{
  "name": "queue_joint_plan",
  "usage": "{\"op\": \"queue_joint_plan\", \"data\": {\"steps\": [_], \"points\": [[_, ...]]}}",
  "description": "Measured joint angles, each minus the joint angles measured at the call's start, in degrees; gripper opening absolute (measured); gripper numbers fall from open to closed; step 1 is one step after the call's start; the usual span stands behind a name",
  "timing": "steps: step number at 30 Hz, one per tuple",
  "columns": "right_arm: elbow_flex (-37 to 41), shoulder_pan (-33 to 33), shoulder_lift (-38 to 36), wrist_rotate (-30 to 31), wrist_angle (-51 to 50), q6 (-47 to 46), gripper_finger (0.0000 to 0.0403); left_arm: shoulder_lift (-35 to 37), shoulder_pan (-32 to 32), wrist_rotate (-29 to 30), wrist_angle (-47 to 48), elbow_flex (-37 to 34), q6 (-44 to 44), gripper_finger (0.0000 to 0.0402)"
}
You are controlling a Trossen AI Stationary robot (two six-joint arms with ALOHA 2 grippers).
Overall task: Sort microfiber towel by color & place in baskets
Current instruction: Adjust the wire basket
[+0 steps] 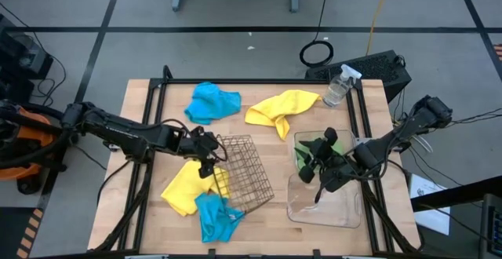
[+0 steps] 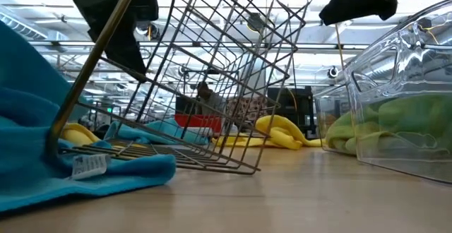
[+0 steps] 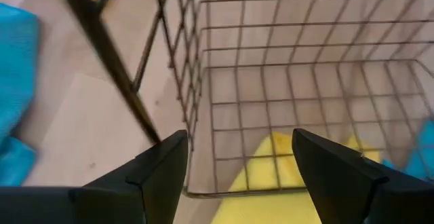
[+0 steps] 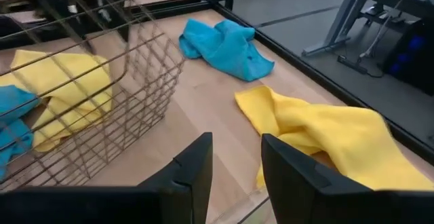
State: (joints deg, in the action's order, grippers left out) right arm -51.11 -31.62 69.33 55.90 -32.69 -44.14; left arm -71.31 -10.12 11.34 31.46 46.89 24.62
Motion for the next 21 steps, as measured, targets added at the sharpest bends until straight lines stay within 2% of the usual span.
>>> {"op": "queue_joint_plan", "data": {"steps": [5, 10, 16, 21], "points": [[-0.02, 0.0, 0.54, -2.06, 2.74, 2.44, 0.0116, 0.67, -1.14, -1.58, 0.34, -0.02, -0.31, 0.0271], [0.0, -0.08, 4.39, -2.65, 8.65, 8.16, 0.0116, 3.49, -2.99, -1.88, -1.56, -0.02, 0.03, 0.0271], [0.02, 2.68, 13.83, -8.23, 23.75, 18.86, 0.0114, 4.68, -3.94, 0.2, -11.45, -0.02, -2.19, 0.0271], [0.02, 4.09, 18.81, -12.81, 34.97, 24.2, 0.0087, 3.4, -3.25, 0.73, -19.27, 0.02, -7.86, 0.0271]]}}
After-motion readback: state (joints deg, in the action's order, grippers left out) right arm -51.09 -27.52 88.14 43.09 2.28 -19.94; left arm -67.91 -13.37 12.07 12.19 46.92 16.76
